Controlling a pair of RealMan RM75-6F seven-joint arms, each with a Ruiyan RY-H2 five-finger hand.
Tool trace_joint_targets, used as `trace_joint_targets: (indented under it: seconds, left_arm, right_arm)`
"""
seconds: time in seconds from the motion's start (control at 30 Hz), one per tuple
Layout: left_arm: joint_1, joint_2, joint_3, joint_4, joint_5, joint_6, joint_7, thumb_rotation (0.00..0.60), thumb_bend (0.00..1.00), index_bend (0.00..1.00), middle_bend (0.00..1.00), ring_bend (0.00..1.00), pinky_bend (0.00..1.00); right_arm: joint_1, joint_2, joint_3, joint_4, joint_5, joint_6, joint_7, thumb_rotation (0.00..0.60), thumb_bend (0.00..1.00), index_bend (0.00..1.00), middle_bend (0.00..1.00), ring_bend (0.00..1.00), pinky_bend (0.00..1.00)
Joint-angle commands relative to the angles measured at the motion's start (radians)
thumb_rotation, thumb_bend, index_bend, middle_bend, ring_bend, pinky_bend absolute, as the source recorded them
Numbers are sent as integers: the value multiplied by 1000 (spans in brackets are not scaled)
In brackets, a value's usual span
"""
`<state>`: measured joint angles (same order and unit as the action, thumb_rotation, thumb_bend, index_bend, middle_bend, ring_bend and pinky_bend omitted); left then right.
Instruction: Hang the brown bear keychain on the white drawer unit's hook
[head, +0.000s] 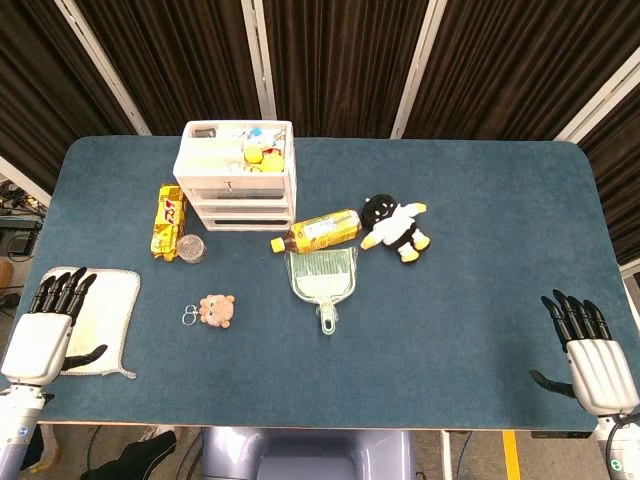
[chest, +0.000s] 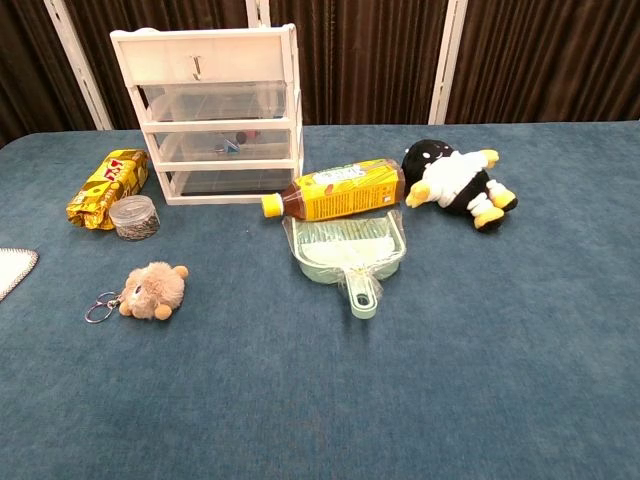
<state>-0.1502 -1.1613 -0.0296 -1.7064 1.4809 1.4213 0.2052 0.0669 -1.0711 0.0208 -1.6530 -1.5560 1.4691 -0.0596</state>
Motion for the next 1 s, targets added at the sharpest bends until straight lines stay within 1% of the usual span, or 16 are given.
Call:
trace_joint_targets:
  seconds: [0.03,1.0]
  left_arm:
    - [0,1,-1,-1,-1,0,-1,600,40,0,0,0,0]
    - [-3,4,4,-16,-15,-18,11,600,39,0,0,0,0]
  right_arm:
    - [0,0,0,-1,-1,0,-3,600,0,0,0,0,0]
    - [3,1,-1,-8,15,-17,-3,600,0,0,0,0,0]
